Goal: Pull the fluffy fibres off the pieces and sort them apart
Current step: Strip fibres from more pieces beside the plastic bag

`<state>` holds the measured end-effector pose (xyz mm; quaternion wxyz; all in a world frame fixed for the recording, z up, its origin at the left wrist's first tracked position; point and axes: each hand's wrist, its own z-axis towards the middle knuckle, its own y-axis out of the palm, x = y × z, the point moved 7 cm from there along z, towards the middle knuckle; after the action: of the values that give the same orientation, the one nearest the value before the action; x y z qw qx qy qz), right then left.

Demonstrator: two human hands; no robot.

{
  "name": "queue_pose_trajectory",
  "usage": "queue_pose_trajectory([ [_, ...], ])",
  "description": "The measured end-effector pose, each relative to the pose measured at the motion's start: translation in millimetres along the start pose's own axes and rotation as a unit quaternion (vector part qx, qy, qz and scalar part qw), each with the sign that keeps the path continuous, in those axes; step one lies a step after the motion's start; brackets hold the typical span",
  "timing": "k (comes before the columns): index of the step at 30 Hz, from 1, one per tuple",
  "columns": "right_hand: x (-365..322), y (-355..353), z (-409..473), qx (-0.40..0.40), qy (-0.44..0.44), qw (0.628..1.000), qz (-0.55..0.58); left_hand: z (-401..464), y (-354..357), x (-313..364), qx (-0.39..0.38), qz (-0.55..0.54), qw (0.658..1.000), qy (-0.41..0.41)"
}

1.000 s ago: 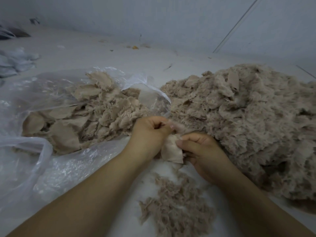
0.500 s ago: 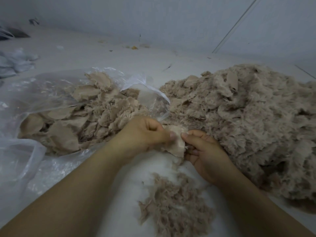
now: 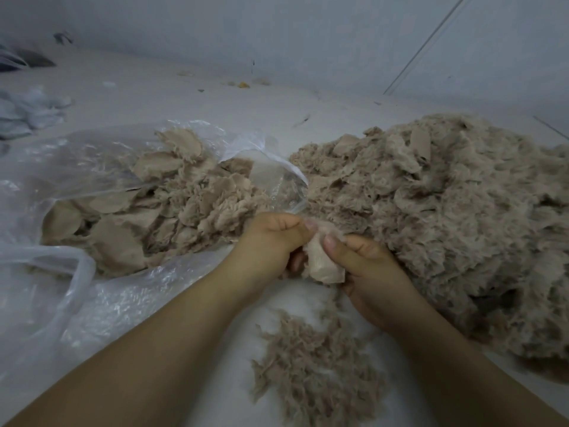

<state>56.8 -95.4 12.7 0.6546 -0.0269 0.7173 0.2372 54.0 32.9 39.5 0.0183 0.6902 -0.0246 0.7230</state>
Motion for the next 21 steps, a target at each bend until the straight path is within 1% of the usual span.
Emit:
queue_pose_trajectory([
  [3, 2.0, -1.7, 0.7, 0.033, 0.026, 0.998, 0.055, 5.3, -21.7, 2.5, 0.089, -0.005, 0.996, 0.006],
  [4, 2.8, -4.4, 1.1, 0.048, 0.031, 0.996, 0.065, 6.9, -26.4, 2.9, 0.091, 0.006, 0.996, 0.005],
  [5, 1.8, -5.2, 0.5, 0.06, 0.034, 0.995, 0.066, 7.0, -26.8, 2.8, 0.071, 0.018, 0.997, -0.002],
  [8, 1.1, -5.3, 0.7, 0.056, 0.03, 0.997, 0.038, -0.7, -7.2, -2.5, -0.044, 0.052, 0.997, -0.04],
  [10, 0.2, -2.7, -0.4, 0.039, 0.03, 0.998, 0.032, -4.2, 4.7, -3.6, -0.079, 0.089, 0.992, -0.032],
  [12, 0.3, -1.5, -0.7, 0.028, 0.031, 0.998, 0.04, -3.3, 6.7, -0.4, -0.075, 0.101, 0.992, -0.014],
  [17, 1.6, 0.1, -1.0, 0.039, 0.023, 0.997, 0.055, 1.4, -13.3, 2.2, -0.009, 0.021, 0.999, -0.023],
  [19, 2.1, 1.1, -0.5, 0.035, 0.025, 0.997, 0.062, 2.1, -13.4, 0.5, -0.01, -0.002, 1.0, -0.028],
  [21, 1.9, 0.3, -0.2, 0.032, 0.025, 0.997, 0.06, 1.8, -10.1, 1.1, -0.029, -0.009, 0.999, -0.025],
])
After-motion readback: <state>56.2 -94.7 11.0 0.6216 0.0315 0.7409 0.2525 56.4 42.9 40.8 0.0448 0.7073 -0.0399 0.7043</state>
